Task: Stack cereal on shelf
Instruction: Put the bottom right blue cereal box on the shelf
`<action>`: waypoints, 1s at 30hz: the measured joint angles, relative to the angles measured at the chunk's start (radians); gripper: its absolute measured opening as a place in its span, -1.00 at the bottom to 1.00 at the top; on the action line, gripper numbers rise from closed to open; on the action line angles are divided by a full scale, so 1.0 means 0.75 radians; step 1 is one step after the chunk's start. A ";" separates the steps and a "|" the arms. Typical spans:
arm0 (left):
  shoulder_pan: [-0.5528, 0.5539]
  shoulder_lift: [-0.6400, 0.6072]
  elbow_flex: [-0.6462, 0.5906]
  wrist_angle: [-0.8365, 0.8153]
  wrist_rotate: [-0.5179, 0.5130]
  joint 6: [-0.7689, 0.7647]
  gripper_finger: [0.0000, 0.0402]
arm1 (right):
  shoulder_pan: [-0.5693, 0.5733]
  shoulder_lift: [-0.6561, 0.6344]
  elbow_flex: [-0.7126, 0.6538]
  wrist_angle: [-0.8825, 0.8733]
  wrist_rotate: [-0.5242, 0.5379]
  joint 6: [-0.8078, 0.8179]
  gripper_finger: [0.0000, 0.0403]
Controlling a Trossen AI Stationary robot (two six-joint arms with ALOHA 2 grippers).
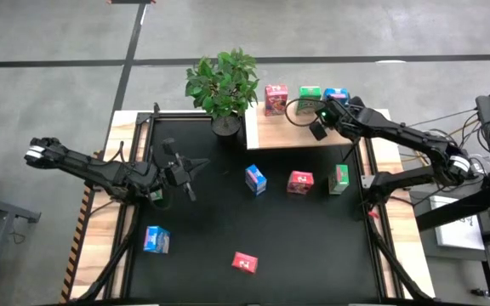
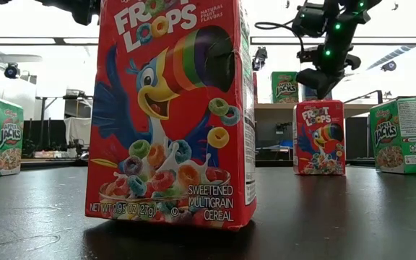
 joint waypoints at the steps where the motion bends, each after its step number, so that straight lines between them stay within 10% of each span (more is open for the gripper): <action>1: 0.000 0.000 0.000 0.000 0.000 0.000 -1.00 | 0.000 0.000 0.000 0.000 0.000 0.000 -0.96; 22: 0.000 0.000 0.000 0.000 0.000 -0.001 -1.00 | -0.004 -0.001 0.096 -0.161 -0.016 0.032 -0.96; 30: 0.000 0.000 0.000 0.000 -0.001 -0.010 -1.00 | -0.002 -0.023 0.351 -0.270 -0.400 0.090 -0.96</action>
